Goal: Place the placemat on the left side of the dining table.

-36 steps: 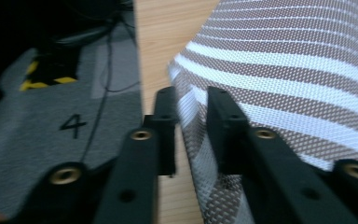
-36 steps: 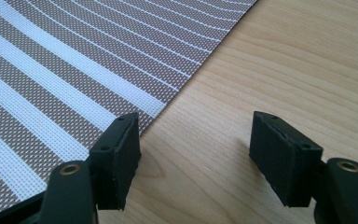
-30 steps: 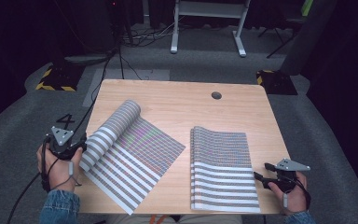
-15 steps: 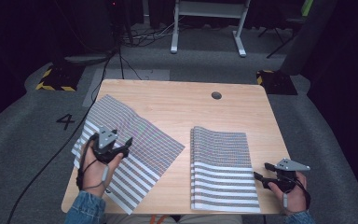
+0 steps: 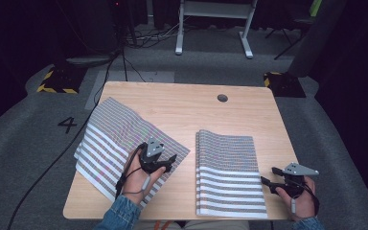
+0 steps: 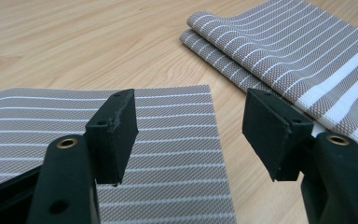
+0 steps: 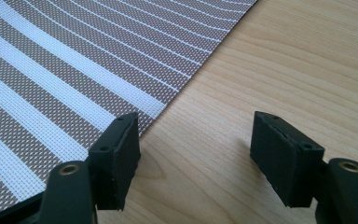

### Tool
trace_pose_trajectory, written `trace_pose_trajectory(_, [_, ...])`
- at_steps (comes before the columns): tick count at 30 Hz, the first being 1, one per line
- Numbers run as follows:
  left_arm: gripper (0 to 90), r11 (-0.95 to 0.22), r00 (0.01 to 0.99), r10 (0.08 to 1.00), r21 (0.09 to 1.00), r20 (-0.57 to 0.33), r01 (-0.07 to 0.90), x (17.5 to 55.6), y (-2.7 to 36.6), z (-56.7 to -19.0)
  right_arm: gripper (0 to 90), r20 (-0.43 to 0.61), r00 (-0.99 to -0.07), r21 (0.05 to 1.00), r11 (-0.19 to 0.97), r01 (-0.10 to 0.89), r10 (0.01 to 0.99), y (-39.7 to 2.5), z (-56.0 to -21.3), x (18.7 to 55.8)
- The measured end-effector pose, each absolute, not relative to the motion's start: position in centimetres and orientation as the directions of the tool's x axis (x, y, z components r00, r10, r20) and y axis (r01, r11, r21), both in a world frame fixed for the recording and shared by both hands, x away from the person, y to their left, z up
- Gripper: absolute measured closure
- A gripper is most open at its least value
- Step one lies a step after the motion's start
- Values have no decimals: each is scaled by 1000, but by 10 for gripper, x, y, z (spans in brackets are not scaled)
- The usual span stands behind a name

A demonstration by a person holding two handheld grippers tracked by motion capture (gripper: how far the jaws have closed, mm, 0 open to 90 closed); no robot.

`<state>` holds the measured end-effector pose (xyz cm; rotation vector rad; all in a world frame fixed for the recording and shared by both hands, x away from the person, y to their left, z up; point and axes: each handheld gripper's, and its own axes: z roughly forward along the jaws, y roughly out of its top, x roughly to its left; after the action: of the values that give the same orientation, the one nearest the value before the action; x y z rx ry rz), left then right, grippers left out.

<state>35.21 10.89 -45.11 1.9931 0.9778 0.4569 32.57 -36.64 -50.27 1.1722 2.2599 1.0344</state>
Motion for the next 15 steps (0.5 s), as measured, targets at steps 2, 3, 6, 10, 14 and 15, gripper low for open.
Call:
trace_pose_trajectory(2, [372, -339, 629, 775, 807, -52, 484, 356, 103, -457, 329, -6, -574, 759, 378, 530, 819, -366, -503, 326])
trace_pose_trajectory(3, [372, -340, 629, 775, 801, -58, 494, 358, 100, -461, 329, -6, -576, 759, 379, 529, 818, -366, -503, 326])
trace_pose_trajectory(6, [370, -326, 617, 781, 781, -96, 533, 363, 95, -473, 328, -5, -576, 759, 378, 530, 818, -366, -503, 326])
trace_pose_trajectory(10, [365, -332, 609, 787, 765, -97, 552, 367, 91, -483, 327, -13, -581, 757, 388, 526, 814, -367, -503, 326])
trace_pose_trajectory(14, [351, -362, 609, 790, 748, -70, 556, 369, 84, -492, 326, -5, -577, 759, 379, 529, 816, -366, -503, 326])
trace_pose_trajectory(15, [345, -367, 612, 788, 745, -70, 558, 370, 82, -494, 326, -5, -577, 759, 378, 530, 817, -366, -503, 326])
